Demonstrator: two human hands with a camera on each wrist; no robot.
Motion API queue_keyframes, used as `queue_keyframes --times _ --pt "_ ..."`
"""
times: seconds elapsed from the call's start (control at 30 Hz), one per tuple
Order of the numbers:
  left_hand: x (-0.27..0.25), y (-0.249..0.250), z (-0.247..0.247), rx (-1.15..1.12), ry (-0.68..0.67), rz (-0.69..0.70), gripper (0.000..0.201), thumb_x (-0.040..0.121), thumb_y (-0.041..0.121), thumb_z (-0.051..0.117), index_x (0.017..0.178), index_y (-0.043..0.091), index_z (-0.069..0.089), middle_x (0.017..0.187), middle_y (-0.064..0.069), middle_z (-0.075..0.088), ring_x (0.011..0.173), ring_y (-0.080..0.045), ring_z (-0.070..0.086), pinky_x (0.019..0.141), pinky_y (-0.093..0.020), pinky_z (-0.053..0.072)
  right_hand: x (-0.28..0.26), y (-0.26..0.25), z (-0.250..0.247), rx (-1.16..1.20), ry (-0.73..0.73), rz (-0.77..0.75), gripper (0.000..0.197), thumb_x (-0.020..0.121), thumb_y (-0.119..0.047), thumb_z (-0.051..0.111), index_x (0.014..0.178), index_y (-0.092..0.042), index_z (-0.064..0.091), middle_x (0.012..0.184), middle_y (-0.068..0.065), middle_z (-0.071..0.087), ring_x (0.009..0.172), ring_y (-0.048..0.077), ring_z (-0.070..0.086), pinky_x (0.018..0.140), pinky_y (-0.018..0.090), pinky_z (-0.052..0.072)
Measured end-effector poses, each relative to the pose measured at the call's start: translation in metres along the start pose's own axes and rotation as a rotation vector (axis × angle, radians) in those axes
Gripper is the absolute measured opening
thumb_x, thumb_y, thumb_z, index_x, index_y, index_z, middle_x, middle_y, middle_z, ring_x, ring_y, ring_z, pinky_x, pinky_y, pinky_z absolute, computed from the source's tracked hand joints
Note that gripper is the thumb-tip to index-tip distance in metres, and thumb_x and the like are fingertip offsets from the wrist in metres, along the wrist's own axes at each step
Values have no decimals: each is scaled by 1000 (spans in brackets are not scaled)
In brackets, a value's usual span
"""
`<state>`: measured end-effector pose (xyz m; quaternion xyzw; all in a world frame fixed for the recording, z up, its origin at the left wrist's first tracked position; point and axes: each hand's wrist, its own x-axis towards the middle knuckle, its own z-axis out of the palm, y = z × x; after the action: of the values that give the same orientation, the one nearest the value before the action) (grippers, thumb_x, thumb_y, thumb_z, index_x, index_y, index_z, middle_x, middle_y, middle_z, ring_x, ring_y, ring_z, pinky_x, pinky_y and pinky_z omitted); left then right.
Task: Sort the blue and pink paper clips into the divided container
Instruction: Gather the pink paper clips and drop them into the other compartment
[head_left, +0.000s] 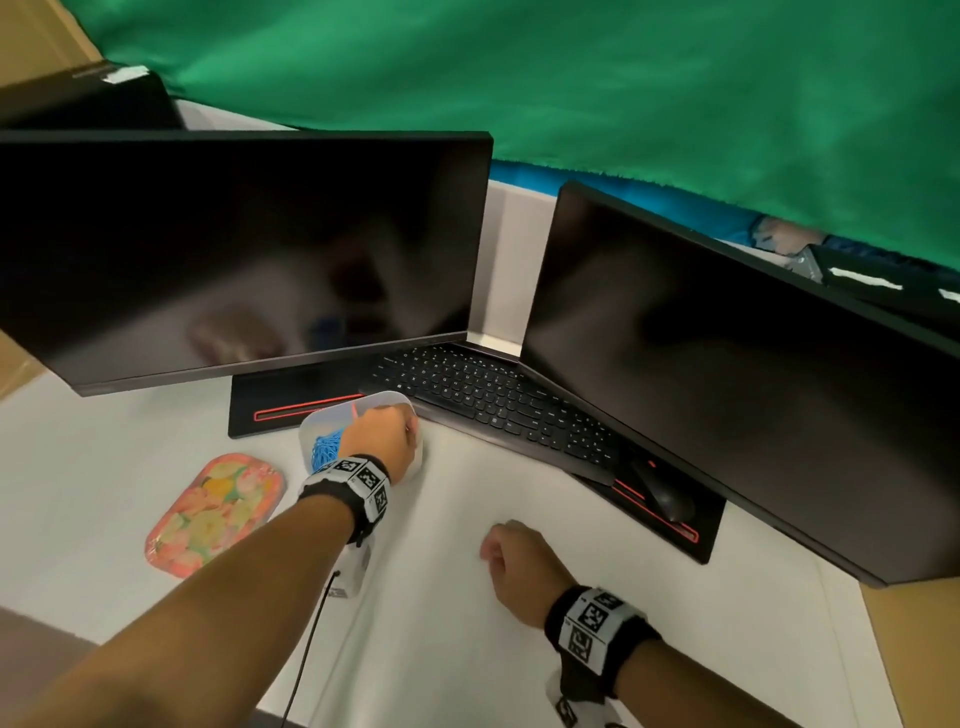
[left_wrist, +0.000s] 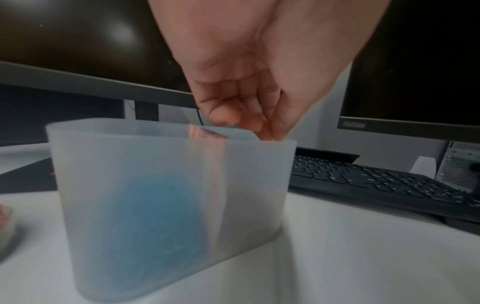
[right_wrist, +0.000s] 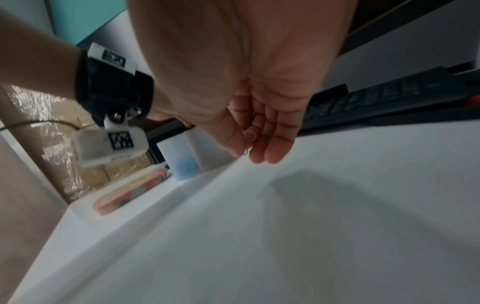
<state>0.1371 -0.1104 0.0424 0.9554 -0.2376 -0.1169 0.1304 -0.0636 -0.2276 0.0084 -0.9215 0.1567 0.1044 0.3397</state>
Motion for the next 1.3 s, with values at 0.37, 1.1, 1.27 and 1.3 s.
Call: queue_keyframes --times 0.37,1.1,1.27,1.3 --pt "-15 -46 -14 -373 180 -44 18 90 15 53 104 19 64 100 0 64 91 -21 61 85 -30 50 108 -95 -28 26 155 -77 18 86 -8 51 91 -13 66 92 6 66 84 21 60 76 26 49" --pt "-66 -198 -31 -392 116 -440 112 40 53 73 141 34 31 129 -15 43 119 -40 42 105 -47 37 157 -72 -19 255 56 171 30 87 -11 50 108 -20 69 105 5 71 91 22 69 84 44 57" --pt "-32 -144 -54 -373 43 -20 110 46 47 79 142 41 25 128 1 37 120 -23 37 105 -38 36 151 -73 -23 430 75 169 26 97 -21 45 107 -11 67 96 6 71 77 15 69 66 27 55" --pt "-26 -132 -54 -329 -3 34 111 48 47 79 143 41 23 128 3 35 120 -21 35 104 -37 37 150 -74 -24 474 88 180 29 99 -26 43 106 -10 67 94 6 71 74 14 68 63 24 52"
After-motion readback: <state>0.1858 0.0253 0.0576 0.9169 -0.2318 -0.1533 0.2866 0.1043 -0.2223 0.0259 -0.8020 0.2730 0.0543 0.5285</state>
